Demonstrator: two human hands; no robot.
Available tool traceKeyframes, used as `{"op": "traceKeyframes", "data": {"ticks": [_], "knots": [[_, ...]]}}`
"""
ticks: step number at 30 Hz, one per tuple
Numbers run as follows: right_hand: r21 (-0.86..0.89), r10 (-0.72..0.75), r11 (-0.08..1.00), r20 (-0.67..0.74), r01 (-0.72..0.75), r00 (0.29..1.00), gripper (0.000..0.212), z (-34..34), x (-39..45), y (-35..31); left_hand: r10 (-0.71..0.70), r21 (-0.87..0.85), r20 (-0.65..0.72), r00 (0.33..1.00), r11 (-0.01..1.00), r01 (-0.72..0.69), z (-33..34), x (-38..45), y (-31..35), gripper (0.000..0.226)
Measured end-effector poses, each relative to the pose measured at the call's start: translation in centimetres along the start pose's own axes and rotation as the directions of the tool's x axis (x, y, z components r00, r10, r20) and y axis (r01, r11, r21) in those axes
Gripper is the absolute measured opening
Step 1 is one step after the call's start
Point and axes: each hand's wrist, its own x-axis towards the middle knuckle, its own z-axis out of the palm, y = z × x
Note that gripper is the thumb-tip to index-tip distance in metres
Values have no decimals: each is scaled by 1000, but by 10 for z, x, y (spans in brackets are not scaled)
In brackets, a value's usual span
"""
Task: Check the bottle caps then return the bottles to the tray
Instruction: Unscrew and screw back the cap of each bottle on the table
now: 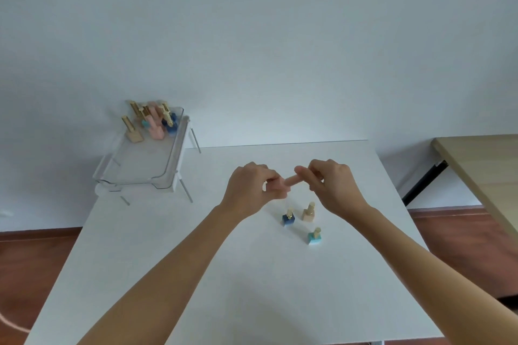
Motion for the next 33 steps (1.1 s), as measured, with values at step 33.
{"op": "traceKeyframes", "data": {"ticks": [33], "knots": [[-25, -26, 999, 147, 30, 989, 50, -19, 5, 8, 20, 2, 20, 1000, 1000, -20, 7, 8, 17, 15]]}}
